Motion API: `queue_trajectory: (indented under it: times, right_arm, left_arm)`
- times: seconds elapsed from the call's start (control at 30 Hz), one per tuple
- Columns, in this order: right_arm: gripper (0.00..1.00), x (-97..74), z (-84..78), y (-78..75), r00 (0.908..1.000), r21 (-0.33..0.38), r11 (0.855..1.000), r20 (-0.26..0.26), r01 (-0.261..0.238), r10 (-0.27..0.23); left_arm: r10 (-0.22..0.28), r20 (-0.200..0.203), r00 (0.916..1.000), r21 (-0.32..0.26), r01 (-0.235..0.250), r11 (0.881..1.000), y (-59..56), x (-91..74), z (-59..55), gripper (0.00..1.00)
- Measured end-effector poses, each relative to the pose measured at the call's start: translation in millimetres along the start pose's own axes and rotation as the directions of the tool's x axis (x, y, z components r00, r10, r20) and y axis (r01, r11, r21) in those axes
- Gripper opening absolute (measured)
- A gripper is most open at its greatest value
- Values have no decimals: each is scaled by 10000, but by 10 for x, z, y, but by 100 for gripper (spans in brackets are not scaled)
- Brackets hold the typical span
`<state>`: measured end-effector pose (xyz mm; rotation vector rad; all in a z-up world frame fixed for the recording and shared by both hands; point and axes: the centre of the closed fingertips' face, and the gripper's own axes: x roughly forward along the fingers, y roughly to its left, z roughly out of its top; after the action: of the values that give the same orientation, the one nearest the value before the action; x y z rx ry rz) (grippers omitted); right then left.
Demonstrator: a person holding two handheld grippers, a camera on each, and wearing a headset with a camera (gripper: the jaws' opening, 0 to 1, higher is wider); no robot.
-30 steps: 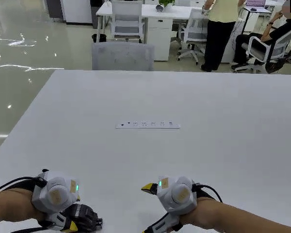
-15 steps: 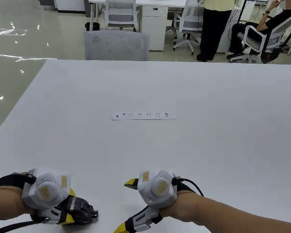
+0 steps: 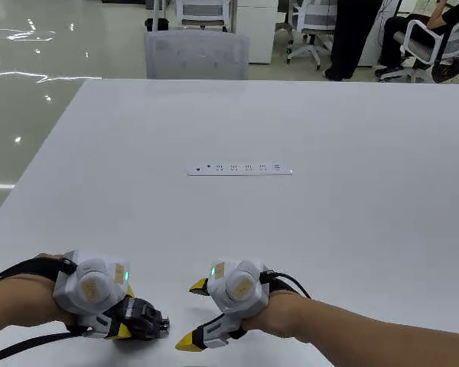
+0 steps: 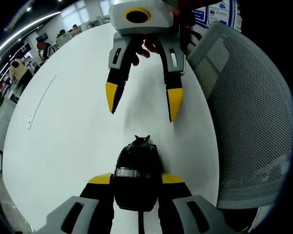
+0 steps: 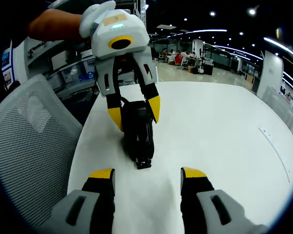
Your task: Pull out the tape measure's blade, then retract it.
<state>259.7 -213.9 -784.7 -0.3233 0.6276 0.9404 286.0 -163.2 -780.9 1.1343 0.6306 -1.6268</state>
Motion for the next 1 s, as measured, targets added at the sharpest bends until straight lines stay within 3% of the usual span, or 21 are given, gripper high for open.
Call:
queue_trajectory:
  times: [0.23, 0.37, 0.6, 0.87, 1.0]
  right_arm:
    - [42, 225, -39, 63, 9980, -787, 9964, -572, -303, 258]
    - [33, 267, 26, 81, 9991, -953, 9949, -324, -316, 286]
    - [20, 373, -108, 135, 9951, -1509, 9867, -862, -611, 485]
    - [15, 423, -74, 80, 9952, -1129, 9920, -866, -562, 465]
    - [15, 441, -82, 93, 9908, -1342, 9885, -1249, -692, 524]
  left_arm:
    - [-141, -58, 9999, 20, 141, 9999, -2, 6, -4, 31]
    - [-89, -88, 9999, 92, 89, 9999, -4, 4, -6, 31]
    - [-7, -95, 10000, 228, 9, 9997, -7, 18, -5, 31]
    - [-27, -106, 9999, 193, 29, 9998, -1, 40, -15, 31]
    - [-28, -117, 9999, 187, 30, 9998, 2, 42, -17, 31]
